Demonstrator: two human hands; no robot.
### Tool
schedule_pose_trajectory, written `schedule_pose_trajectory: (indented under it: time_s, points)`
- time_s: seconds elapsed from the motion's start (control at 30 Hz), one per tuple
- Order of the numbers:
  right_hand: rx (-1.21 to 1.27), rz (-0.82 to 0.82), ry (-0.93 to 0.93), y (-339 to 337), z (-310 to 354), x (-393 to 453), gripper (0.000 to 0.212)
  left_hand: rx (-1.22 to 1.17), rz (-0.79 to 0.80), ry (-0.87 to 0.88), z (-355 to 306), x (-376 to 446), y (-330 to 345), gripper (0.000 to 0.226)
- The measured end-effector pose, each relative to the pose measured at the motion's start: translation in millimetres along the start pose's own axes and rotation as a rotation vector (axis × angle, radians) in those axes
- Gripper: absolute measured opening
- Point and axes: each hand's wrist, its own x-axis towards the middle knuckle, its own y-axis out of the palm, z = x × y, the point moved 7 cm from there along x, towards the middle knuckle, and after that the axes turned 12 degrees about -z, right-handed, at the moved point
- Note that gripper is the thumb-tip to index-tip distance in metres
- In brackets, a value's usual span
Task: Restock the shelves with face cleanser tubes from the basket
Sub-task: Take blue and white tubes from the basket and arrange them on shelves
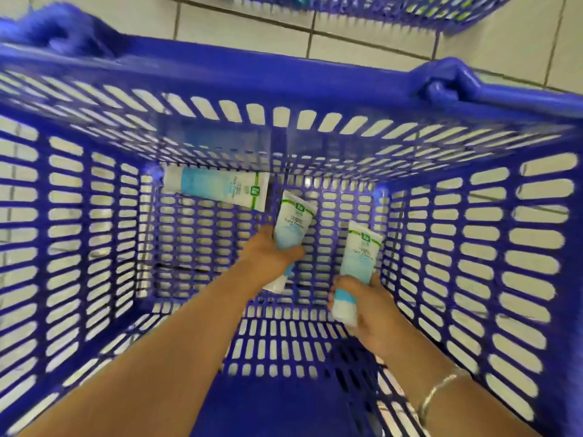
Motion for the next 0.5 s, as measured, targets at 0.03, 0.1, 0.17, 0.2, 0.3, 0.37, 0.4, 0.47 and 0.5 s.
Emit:
schedule_pose_trajectory:
  time_s: [0.03, 0.1, 0.17, 0.2, 0.3, 0.37, 0.4, 0.47, 0.5]
  points:
    - [-0.026, 0.049, 0.011, 0.3, -1.5, -9.6, 0.025, -0.082, 0.051, -0.027, 4.8, -10.0, -2.8, 0.039]
    - [-0.101, 0.107, -0.008, 0.4, -4.3, -31.3, 0.024, -0.236, 0.102, -0.080, 13.0, -34.7, -14.6, 0.027]
    - [-0.093, 0.133, -0.006, 0.0, -3.7, -59.9, 0.019, -0.316, 0.095, -0.124, 21.5, -61.2, -32.2, 0.028]
    - [-0.060, 0.137, 0.005, -0.2, -2.3, -75.2, 0.014, -0.330, 0.078, -0.138, 25.8, -74.8, -42.3, 0.028]
    - [0.016, 0.121, 0.030, -0.6, 10.0, -128.0, 0.015, -0.349, -0.024, -0.184, 36.3, -122.0, -81.8, 0.026]
    - [-0.011, 0.096, 0.020, -0.3, 26.9, -169.3, 0.014, -0.401, -0.070, -0.205, 33.3, -158.3, -112.7, 0.024]
    - [-0.042, 0.088, -0.009, 0.7, 39.2, -191.8, 0.016, -0.441, -0.082, -0.206, 27.5, -176.8, -128.9, 0.022]
    - [-0.096, 0.068, -0.125, 0.8, 68.8, -235.5, 0.016, -0.509, -0.108, -0.188, 9.6, -212.4, -164.6, 0.017]
    - [-0.109, 0.072, -0.190, 1.9, 85.1, -258.8, 0.015, -0.538, -0.124, -0.171, -2.0, -230.3, -184.8, 0.016]
